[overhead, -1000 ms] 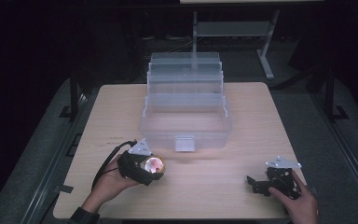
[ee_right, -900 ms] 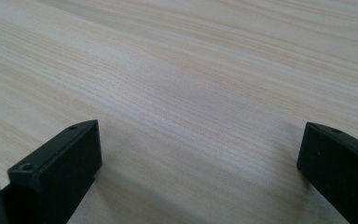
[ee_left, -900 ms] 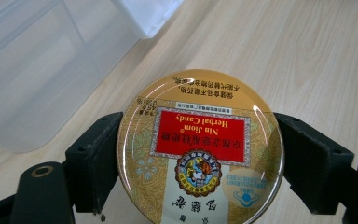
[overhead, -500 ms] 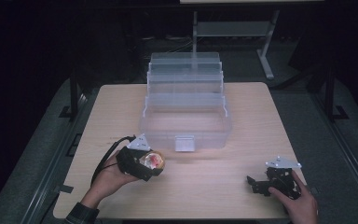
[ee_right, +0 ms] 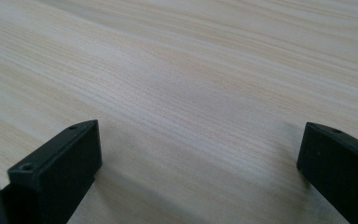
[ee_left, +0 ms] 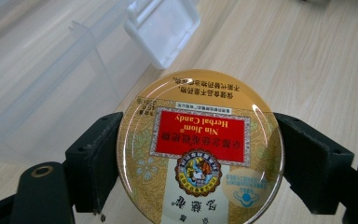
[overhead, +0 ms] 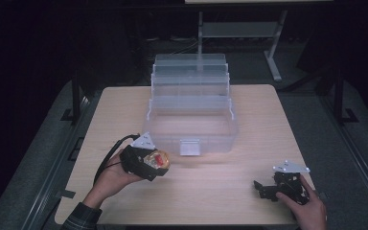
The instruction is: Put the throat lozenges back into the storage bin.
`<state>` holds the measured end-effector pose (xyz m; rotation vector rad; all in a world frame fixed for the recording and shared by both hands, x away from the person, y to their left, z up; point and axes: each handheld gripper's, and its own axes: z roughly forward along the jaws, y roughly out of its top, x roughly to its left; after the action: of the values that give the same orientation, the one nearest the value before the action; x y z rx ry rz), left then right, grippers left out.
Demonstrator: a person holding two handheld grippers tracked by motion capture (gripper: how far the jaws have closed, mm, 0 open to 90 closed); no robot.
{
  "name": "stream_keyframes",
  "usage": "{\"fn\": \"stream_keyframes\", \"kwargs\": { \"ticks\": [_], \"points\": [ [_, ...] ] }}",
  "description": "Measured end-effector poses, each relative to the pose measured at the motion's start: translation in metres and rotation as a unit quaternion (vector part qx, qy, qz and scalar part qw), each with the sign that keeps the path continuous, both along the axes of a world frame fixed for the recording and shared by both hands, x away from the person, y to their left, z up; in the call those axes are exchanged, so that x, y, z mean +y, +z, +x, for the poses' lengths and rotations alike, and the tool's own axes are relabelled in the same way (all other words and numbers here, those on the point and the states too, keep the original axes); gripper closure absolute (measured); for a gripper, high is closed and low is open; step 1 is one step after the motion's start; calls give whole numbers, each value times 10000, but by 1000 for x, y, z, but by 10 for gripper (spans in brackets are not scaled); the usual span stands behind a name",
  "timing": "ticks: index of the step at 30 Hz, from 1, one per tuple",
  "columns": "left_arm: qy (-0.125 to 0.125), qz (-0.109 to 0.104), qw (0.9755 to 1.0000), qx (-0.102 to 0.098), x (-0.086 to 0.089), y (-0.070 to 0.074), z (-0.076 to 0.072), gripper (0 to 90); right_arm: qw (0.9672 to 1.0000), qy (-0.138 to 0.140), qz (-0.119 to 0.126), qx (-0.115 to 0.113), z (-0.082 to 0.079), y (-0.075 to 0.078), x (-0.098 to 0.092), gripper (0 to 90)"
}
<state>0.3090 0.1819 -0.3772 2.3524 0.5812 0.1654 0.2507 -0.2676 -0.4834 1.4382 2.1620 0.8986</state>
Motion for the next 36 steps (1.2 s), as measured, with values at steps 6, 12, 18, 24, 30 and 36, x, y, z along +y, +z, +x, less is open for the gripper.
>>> {"fn": "stream_keyframes", "kwargs": {
  "ticks": [6, 12, 18, 24, 30, 36],
  "points": [
    [-10, 10, 10000, -12, -1, 5, 4, 197, 10000, 0, 1, 0, 0, 0, 0, 0],
    [-18, -6, 10000, -30, -2, 12, 9, 197, 10000, -3, 7, 1, 0, 0, 0, 0],
    [-6, -33, 10000, -24, -3, 16, 13, 197, 10000, 7, 5, -1, 0, 0, 0, 0],
    [1, -19, 10000, -26, -3, 20, 17, 197, 10000, 0, 14, 7, 0, 0, 0, 0],
    [9, -23, 10000, -76, -4, 27, 24, 197, 10000, 6, 6, 1, 0, 0, 0, 0],
    [41, -61, 9999, -86, -4, 32, 32, 197, 10000, 2, 0, -5, 0, 0, 0, 0]
  ]
}}
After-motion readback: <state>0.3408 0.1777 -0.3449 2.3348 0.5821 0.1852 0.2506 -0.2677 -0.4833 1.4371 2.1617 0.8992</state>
